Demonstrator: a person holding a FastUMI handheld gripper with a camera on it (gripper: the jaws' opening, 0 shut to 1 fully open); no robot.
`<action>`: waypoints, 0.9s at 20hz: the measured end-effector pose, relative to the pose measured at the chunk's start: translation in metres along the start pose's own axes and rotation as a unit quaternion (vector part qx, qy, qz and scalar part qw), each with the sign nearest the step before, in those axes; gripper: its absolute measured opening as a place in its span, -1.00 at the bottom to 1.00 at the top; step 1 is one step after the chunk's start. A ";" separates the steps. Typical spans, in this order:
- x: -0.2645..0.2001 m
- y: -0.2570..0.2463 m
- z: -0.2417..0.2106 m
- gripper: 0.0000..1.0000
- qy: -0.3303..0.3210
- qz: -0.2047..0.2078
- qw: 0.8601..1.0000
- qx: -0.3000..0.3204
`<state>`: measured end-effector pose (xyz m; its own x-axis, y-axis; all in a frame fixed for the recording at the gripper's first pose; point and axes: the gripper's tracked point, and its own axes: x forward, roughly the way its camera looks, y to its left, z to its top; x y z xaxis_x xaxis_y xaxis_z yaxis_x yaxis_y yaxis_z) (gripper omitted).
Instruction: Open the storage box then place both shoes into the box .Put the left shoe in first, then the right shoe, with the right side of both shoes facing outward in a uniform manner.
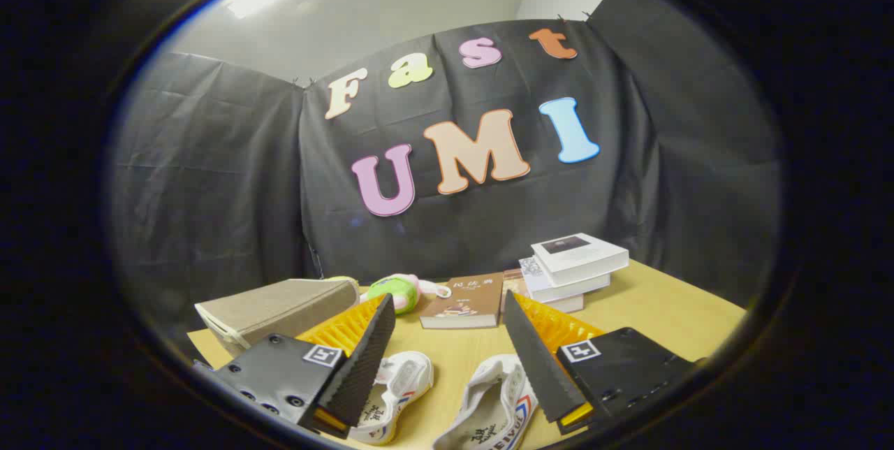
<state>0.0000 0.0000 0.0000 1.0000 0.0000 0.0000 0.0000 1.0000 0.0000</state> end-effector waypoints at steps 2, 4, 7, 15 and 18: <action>0.001 0.002 -0.002 0.94 0.002 0.002 1.000 -0.002; 0.000 0.004 -0.002 0.94 0.003 0.003 1.000 -0.002; 0.000 0.005 -0.003 0.94 0.003 0.003 1.000 -0.001; -0.001 0.013 -0.002 0.94 0.006 0.005 1.000 0.011; -0.002 0.020 -0.003 0.94 0.013 0.006 1.000 0.024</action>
<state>-0.0021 0.0200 -0.0027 0.9996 0.0116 -0.0249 -0.0104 0.9988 0.0475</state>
